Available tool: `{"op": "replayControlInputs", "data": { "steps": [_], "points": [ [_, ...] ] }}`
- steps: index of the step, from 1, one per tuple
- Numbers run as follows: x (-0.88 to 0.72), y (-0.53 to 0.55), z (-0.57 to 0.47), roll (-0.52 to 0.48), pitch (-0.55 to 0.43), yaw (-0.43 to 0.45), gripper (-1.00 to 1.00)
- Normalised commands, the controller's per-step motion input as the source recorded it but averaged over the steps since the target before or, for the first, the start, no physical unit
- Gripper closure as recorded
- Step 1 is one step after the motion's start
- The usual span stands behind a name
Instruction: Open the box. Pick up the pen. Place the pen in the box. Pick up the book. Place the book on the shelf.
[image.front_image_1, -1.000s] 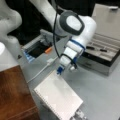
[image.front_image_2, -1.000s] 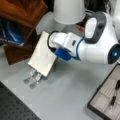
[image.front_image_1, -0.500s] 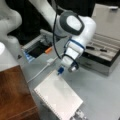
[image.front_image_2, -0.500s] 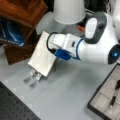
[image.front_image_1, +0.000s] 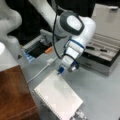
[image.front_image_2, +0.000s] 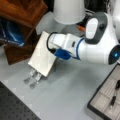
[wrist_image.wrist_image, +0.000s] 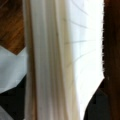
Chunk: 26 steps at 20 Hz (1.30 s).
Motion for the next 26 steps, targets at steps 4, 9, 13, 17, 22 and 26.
{"op": "replayControlInputs", "data": {
  "steps": [4, 9, 13, 17, 22, 26],
  "points": [
    [-0.06, -0.04, -0.12, -0.123, -0.05, 0.16, 1.0],
    [-0.12, -0.05, -0.12, -0.096, -0.061, 0.157, 1.0],
    [-0.16, -0.06, -0.09, -0.075, -0.066, 0.159, 1.0],
    [-0.18, -0.07, -0.05, -0.066, -0.062, 0.152, 1.0],
    [-0.2, -0.07, -0.02, -0.083, -0.038, 0.152, 1.0],
    [-0.19, -0.07, 0.03, -0.119, 0.013, 0.162, 1.0]
  ]
}}
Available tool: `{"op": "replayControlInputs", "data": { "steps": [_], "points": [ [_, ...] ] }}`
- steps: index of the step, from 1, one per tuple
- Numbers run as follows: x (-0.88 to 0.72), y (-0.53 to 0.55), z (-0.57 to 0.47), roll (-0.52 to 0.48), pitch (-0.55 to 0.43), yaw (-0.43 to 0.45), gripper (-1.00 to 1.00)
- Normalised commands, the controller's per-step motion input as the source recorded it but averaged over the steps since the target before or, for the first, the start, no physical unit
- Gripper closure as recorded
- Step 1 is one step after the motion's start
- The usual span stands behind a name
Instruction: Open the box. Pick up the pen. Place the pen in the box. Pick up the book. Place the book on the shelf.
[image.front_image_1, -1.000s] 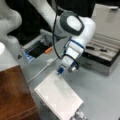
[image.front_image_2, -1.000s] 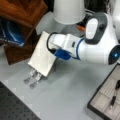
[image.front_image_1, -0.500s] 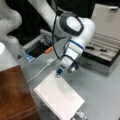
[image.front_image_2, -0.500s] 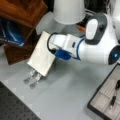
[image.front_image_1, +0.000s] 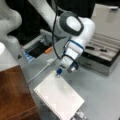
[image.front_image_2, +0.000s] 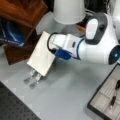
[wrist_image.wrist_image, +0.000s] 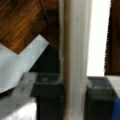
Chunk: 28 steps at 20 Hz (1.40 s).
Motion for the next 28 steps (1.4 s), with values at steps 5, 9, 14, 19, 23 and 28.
{"op": "replayControlInputs", "data": {
  "steps": [5, 9, 14, 19, 23, 28],
  "points": [
    [-0.16, -0.07, 0.17, -0.171, 0.089, 0.178, 1.0],
    [-0.11, -0.08, 0.23, -0.237, 0.11, 0.156, 1.0],
    [0.01, -0.07, 0.14, -0.338, 0.096, 0.158, 1.0],
    [0.09, -0.01, 0.13, -0.297, 0.103, 0.12, 1.0],
    [0.12, 0.06, 0.22, -0.29, 0.137, 0.086, 1.0],
    [0.18, 0.12, 0.28, -0.271, 0.12, 0.057, 1.0]
  ]
}}
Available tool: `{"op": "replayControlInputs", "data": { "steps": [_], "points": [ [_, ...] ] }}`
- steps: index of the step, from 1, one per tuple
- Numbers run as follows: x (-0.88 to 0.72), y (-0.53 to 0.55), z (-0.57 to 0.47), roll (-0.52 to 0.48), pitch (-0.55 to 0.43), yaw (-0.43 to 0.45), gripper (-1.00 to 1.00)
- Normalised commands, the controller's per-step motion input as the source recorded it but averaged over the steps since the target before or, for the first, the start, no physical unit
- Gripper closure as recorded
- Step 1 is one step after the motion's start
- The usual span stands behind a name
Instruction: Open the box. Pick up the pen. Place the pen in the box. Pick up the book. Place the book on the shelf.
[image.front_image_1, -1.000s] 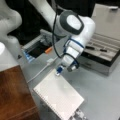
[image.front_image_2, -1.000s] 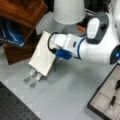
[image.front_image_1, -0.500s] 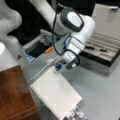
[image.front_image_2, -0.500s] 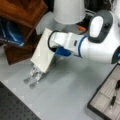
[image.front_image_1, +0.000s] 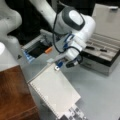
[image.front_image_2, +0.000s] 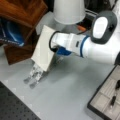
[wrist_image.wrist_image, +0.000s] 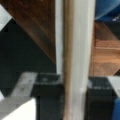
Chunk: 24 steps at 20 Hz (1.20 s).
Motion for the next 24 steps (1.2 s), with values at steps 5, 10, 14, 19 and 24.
{"op": "replayControlInputs", "data": {
  "steps": [5, 10, 14, 19, 24],
  "points": [
    [0.24, 0.19, 0.28, -0.239, 0.089, 0.015, 1.0],
    [0.23, 0.24, 0.33, -0.24, 0.114, -0.042, 1.0],
    [0.22, 0.2, 0.38, -0.245, 0.121, -0.056, 1.0],
    [0.19, 0.11, 0.45, -0.21, 0.132, -0.05, 1.0],
    [0.13, 0.01, 0.43, -0.157, 0.104, -0.051, 1.0]
  ]
}}
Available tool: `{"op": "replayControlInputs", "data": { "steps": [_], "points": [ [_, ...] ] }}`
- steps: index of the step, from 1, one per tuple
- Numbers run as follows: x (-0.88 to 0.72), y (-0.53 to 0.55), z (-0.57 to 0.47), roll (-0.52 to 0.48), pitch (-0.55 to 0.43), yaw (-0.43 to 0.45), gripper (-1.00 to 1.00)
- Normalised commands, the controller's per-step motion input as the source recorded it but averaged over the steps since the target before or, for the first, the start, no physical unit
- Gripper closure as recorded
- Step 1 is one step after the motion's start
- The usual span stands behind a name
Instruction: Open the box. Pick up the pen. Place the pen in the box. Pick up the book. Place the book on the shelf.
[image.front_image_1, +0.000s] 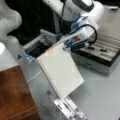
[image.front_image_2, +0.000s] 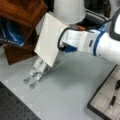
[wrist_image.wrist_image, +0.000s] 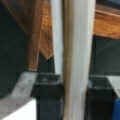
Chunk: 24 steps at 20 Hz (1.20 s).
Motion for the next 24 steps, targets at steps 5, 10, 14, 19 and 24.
{"op": "replayControlInputs", "data": {
  "steps": [5, 10, 14, 19, 24],
  "points": [
    [0.07, -0.03, 0.41, -0.11, 0.029, -0.085, 1.0],
    [0.02, -0.08, 0.4, -0.109, 0.013, -0.136, 1.0],
    [0.0, -0.14, 0.42, -0.075, 0.092, -0.171, 1.0],
    [-0.03, -0.12, 0.44, -0.061, 0.081, -0.234, 1.0],
    [-0.04, -0.15, 0.4, -0.026, 0.024, -0.213, 1.0]
  ]
}}
